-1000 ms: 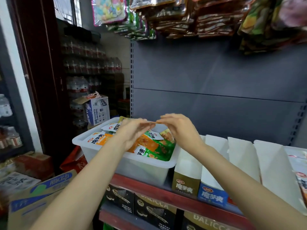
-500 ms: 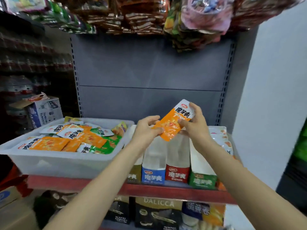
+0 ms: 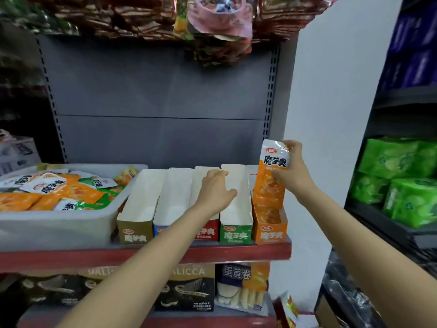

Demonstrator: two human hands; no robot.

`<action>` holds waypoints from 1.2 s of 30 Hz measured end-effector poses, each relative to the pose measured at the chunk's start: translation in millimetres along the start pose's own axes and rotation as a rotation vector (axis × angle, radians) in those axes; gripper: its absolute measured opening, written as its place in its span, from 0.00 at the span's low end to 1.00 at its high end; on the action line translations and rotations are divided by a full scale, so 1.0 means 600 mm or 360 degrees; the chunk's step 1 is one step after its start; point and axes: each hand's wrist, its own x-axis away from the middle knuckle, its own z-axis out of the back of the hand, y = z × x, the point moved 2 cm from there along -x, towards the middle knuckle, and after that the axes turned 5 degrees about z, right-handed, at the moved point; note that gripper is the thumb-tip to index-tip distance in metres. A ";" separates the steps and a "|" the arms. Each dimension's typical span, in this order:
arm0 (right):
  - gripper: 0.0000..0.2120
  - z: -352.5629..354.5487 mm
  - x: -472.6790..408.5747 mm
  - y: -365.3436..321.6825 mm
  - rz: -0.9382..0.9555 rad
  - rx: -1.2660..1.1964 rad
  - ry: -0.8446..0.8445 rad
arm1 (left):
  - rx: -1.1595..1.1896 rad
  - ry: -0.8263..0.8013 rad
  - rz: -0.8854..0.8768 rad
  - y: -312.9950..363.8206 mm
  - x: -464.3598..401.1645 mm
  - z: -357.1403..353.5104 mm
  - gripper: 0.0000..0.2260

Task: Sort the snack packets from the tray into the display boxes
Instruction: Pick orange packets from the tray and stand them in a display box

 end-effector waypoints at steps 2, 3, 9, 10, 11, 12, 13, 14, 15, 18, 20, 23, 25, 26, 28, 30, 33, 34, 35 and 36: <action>0.32 0.002 0.002 0.011 -0.0004 0.0118 -0.0108 | -0.0080 -0.0065 0.0047 -0.001 0.001 -0.004 0.28; 0.33 0.000 0.003 0.016 -0.0010 0.0191 -0.0173 | -0.0098 -0.0096 0.0074 -0.002 0.001 -0.004 0.29; 0.32 -0.018 0.004 0.049 -0.0024 0.0477 -0.0420 | -0.0193 -0.0182 0.0161 -0.015 0.004 -0.009 0.28; 0.32 -0.021 0.006 0.054 -0.0023 0.0517 -0.0429 | -0.0192 -0.0171 0.0162 -0.016 0.005 -0.010 0.28; 0.32 -0.023 0.007 0.060 -0.0003 0.0575 -0.0419 | -0.0191 -0.0159 0.0161 -0.017 0.006 -0.010 0.28; 0.33 -0.024 0.008 0.064 0.0035 0.0666 -0.0392 | -0.0189 -0.0149 0.0159 -0.017 0.006 -0.010 0.28; 0.34 -0.025 0.008 0.069 0.0076 0.0775 -0.0363 | -0.0185 -0.0142 0.0156 -0.018 0.005 -0.011 0.28; 0.34 -0.025 0.009 0.073 0.0100 0.0864 -0.0345 | -0.0176 -0.0135 0.0154 -0.019 0.005 -0.011 0.28; 0.35 -0.025 0.010 0.077 0.0108 0.0922 -0.0341 | -0.0165 -0.0122 0.0151 -0.019 0.004 -0.011 0.28; 0.36 -0.028 0.013 0.081 0.0073 0.1017 -0.0384 | -0.0125 -0.0051 0.0133 -0.017 0.005 -0.007 0.24; 0.35 -0.032 0.013 0.080 0.0014 0.1058 -0.0414 | -0.0092 0.0003 0.0113 -0.012 0.005 -0.002 0.21; 0.31 -0.038 0.016 0.075 -0.0022 0.1127 -0.0451 | -0.0058 0.0036 0.0076 -0.009 0.004 0.007 0.20; 0.28 -0.043 0.021 0.066 0.0052 0.1146 -0.0400 | -0.0040 0.0035 0.0064 -0.012 0.007 0.014 0.19; 0.27 -0.048 0.025 0.058 0.0124 0.1120 -0.0362 | -0.0020 0.0044 0.0059 -0.015 0.009 0.020 0.18; 0.24 -0.067 0.032 0.032 0.0310 0.1025 -0.0323 | 0.0055 0.0091 0.0039 -0.023 0.015 0.034 0.15; 0.21 -0.097 0.040 -0.007 0.0468 0.0910 -0.0367 | 0.0123 0.0194 -0.0005 -0.035 0.026 0.058 0.12; 0.20 -0.162 0.050 -0.072 0.0585 0.0626 -0.0503 | 0.0192 0.0420 -0.0033 -0.070 0.047 0.115 0.08; 0.20 -0.187 0.054 -0.093 0.0623 0.0556 -0.0537 | 0.0196 0.0495 -0.0032 -0.087 0.055 0.138 0.07; 0.19 -0.213 0.059 -0.112 0.0659 0.0505 -0.0562 | 0.0175 0.0566 -0.0023 -0.106 0.063 0.163 0.06; 0.18 -0.240 0.064 -0.130 0.0697 0.0466 -0.0588 | 0.0137 0.0638 -0.0007 -0.127 0.070 0.188 0.06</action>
